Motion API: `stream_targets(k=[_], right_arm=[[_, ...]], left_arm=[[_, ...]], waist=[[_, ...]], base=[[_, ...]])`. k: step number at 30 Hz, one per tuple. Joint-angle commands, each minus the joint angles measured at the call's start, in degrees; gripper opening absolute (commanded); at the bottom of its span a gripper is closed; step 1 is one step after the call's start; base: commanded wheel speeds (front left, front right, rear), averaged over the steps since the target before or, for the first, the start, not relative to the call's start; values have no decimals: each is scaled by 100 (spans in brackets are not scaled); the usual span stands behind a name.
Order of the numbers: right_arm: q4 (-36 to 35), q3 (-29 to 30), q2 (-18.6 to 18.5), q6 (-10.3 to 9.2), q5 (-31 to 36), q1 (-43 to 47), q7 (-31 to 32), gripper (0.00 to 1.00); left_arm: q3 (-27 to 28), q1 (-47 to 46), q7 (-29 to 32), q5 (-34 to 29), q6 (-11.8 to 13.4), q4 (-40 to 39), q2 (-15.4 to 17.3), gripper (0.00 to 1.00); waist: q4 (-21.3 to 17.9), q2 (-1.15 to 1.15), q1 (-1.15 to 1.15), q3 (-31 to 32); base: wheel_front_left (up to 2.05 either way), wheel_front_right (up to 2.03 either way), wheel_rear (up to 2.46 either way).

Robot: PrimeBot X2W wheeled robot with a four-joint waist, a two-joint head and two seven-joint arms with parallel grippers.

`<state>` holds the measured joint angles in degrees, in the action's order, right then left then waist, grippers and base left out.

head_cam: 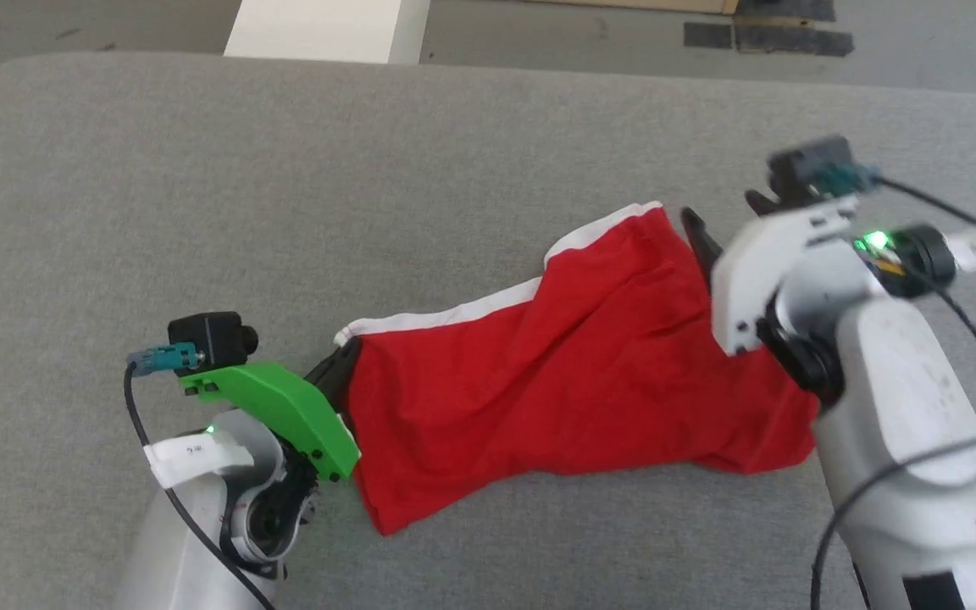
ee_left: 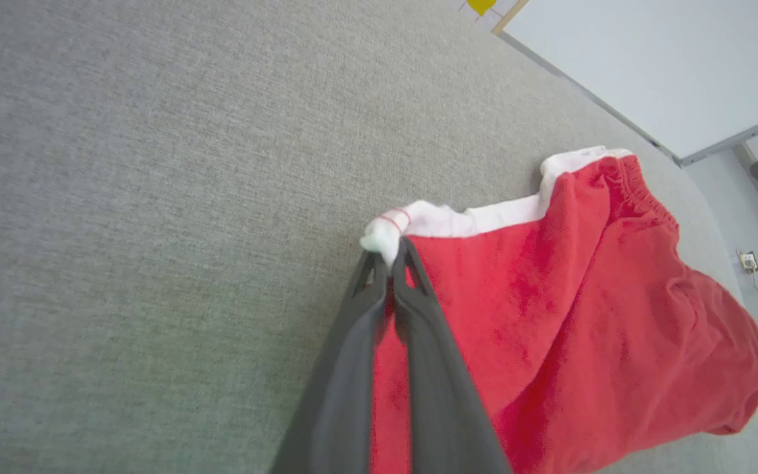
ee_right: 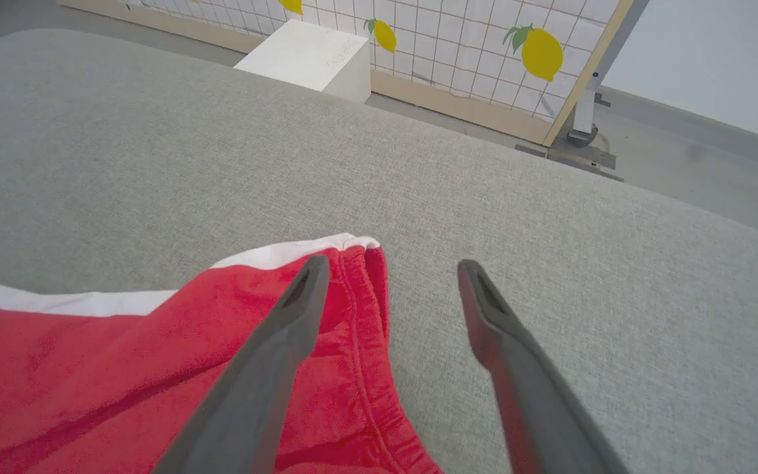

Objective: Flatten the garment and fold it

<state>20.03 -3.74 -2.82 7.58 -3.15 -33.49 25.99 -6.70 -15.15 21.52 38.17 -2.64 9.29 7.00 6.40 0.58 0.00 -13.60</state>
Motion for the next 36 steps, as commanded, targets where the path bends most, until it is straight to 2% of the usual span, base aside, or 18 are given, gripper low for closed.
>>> stream_targets(k=[1, 6, 20, 21, 22, 28, 32, 36], right_arm=[[193, -91, -6, -9, 114, -215, 225, 100], [856, -136, -6, -9, 620, -793, 762, 100], [2009, 92, -6, -9, 1171, -1154, 723, 100], [2072, 71, -6, -9, 1139, -1163, 725, 25], [2099, 28, -6, -9, 1107, -1179, 682, 0], [2093, -102, -6, -9, 735, -1277, 343, 0], [1941, -187, -6, -9, 206, -1231, -29, 0], [1624, -405, -6, -9, -541, -1121, -81, 0]], left_arm=[[-34, 80, -21, 58, 20, -89, -42, 0], [-183, 99, 2, 79, -12, -258, -107, 0], [-406, 50, -45, 103, -97, -243, -160, 0], [-411, 58, -45, 105, -97, -228, -156, 0], [-414, 63, -47, 102, -97, -219, -150, 0], [-381, 85, -123, 134, -94, -165, -137, 0], [-321, 68, -237, 171, -90, -176, -142, 0], [-197, 22, -345, 220, -88, -279, -93, 0]], waist=[[203, -58, 0, -223], [421, -58, 0, -500], [598, -58, 0, -837], [591, -58, 0, -838], [585, -58, 0, -839], [498, -58, 0, -683], [399, -58, 0, -400], [214, -58, 0, -61]], base=[[0, 0, 0], [0, 0, 0], [0, 0, 0], [0, 0, 0], [0, 0, 0], [0, 0, 0], [0, 0, 0], [0, 0, 0]])
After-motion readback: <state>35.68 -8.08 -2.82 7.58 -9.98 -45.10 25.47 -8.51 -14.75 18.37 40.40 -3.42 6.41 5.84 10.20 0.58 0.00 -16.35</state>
